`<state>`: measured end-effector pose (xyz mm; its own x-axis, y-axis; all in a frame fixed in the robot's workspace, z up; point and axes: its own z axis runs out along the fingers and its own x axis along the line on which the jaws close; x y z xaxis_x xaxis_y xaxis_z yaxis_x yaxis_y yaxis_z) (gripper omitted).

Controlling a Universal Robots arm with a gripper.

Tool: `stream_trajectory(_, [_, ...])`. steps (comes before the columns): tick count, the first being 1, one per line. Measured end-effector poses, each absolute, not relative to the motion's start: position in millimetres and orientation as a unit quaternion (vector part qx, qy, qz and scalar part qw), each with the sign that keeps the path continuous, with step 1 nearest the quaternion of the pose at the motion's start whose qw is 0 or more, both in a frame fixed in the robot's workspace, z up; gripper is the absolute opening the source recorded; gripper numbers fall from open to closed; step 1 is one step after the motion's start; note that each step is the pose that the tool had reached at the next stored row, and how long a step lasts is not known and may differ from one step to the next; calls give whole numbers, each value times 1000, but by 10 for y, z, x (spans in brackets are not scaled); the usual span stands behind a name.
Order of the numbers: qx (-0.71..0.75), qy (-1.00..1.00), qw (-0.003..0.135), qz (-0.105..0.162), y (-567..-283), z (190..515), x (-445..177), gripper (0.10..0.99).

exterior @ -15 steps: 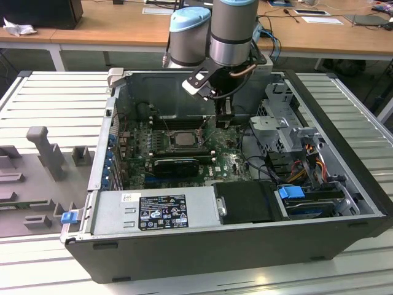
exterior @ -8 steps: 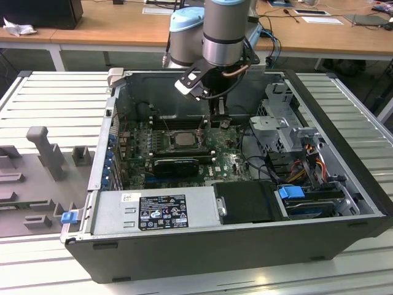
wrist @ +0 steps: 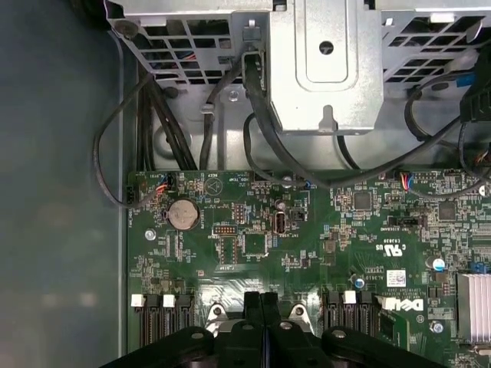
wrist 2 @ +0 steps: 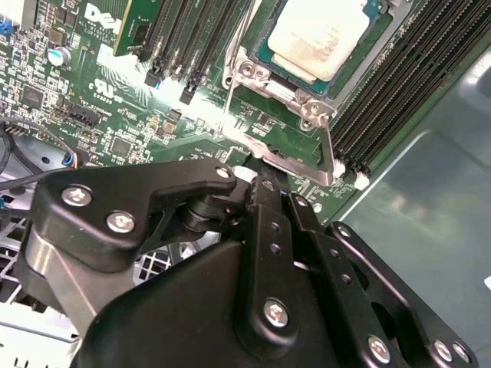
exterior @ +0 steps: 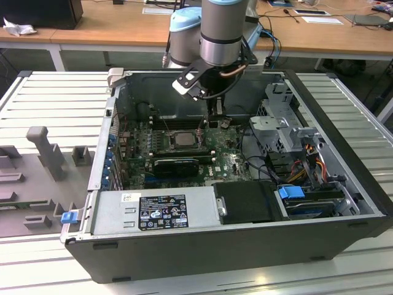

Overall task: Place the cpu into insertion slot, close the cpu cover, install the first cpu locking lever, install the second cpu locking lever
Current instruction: 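Close the cpu cover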

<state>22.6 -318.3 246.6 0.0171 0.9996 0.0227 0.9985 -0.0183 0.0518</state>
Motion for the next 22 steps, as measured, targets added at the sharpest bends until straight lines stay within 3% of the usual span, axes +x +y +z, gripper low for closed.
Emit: stream_trajectory(22, [713, 701, 11, 26, -3183, 2466, 131, 106])
